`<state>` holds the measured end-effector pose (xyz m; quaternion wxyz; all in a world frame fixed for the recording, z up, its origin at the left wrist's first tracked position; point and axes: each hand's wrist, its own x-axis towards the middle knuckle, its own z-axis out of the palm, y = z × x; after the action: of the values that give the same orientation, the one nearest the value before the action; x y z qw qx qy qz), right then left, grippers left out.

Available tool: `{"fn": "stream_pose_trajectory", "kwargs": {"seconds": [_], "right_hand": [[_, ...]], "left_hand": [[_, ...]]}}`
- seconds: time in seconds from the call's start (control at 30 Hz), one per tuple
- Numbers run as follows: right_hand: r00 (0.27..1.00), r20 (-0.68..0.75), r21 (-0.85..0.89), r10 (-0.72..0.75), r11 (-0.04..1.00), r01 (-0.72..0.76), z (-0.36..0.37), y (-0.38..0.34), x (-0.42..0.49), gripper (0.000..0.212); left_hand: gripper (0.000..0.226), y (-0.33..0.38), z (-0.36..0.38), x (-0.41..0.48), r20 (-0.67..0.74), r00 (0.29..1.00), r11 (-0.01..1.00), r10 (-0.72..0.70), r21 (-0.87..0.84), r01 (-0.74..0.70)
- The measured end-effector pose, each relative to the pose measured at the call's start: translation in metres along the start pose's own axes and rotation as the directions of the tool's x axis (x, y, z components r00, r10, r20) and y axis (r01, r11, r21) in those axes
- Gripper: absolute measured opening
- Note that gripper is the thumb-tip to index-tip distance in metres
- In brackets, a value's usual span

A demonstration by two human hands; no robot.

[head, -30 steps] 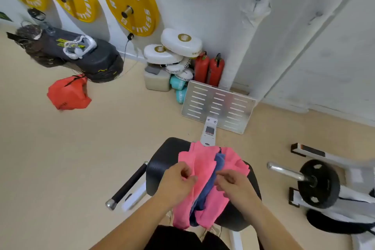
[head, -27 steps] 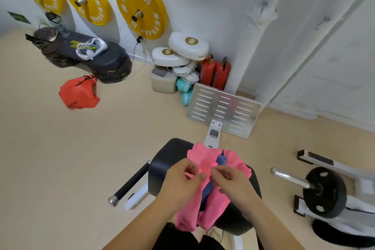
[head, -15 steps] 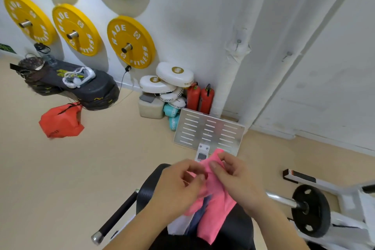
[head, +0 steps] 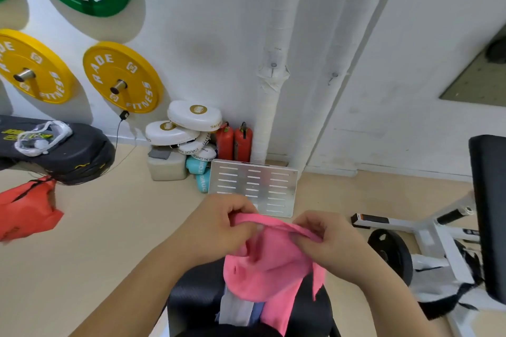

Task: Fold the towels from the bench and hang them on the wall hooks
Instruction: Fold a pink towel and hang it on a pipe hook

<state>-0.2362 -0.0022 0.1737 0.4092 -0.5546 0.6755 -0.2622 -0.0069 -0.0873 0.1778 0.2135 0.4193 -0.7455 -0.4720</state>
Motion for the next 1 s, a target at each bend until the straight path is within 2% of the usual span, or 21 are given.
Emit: {"fn": "stream_pose_trajectory", "kwargs": {"seconds": [0.07, 0.2, 0.27, 0.33, 0.47, 0.53, 0.63, 0.7, 0.8, 0.9, 1.0], "right_hand": [[0.997, -0.054, -0.026, 0.047, 0.998, -0.049, -0.004, 0.003, -0.003, 0.023], [0.981, -0.181, 0.018, 0.067, 0.998, -0.064, -0.019, 0.001, -0.002, 0.036], [0.975, -0.213, -0.097, 0.066, 0.991, -0.088, -0.024, 0.009, 0.003, 0.035], [0.982, -0.169, -0.196, 0.087, 0.973, -0.120, -0.023, 0.015, 0.008, 0.032], [0.985, -0.140, -0.161, 0.105, 0.979, -0.127, -0.012, 0.018, 0.015, 0.032], [0.979, -0.147, -0.169, 0.140, 0.972, -0.164, -0.009, 0.028, 0.017, 0.026], [0.970, -0.110, -0.182, 0.216, 0.955, -0.233, -0.009, 0.050, 0.020, 0.031], [0.966, -0.134, -0.135, 0.221, 0.961, -0.239, -0.012, 0.053, 0.028, 0.031], [0.957, -0.251, 0.006, 0.147, 0.989, -0.151, -0.025, 0.030, 0.050, 0.038], [0.928, -0.370, 0.143, 0.050, 0.990, 0.004, -0.043, -0.018, 0.069, 0.045], [0.884, -0.466, 0.231, -0.028, 0.961, 0.152, -0.050, -0.059, 0.075, 0.040]], "left_hand": [[0.016, -0.002, -0.005, 0.006, -0.032, 0.999, 0.999, -0.030, -0.031, 0.029], [0.019, -0.020, -0.009, 0.012, 0.077, 0.995, 0.994, -0.059, 0.091, 0.052], [0.017, -0.022, -0.006, 0.009, 0.039, 0.998, 0.999, -0.046, 0.029, 0.045], [0.017, -0.013, 0.001, 0.008, -0.002, 1.000, 0.997, -0.026, -0.072, 0.026], [0.017, 0.006, 0.015, 0.009, 0.018, 1.000, 0.984, 0.003, -0.179, 0.000], [0.021, 0.007, 0.014, 0.012, -0.076, 0.997, 0.987, -0.003, -0.158, -0.009], [0.020, 0.008, -0.002, 0.019, -0.263, 0.965, 0.998, 0.005, -0.059, -0.021], [0.019, 0.008, -0.017, 0.028, -0.361, 0.932, 1.000, 0.022, -0.002, -0.024], [0.017, 0.003, -0.050, 0.045, -0.466, 0.884, 1.000, 0.014, 0.028, -0.001], [0.013, 0.004, -0.091, 0.054, -0.549, 0.835, 1.000, 0.012, 0.022, 0.001], [0.011, 0.013, -0.118, 0.049, -0.603, 0.796, 0.999, 0.052, 0.021, -0.050]]}}
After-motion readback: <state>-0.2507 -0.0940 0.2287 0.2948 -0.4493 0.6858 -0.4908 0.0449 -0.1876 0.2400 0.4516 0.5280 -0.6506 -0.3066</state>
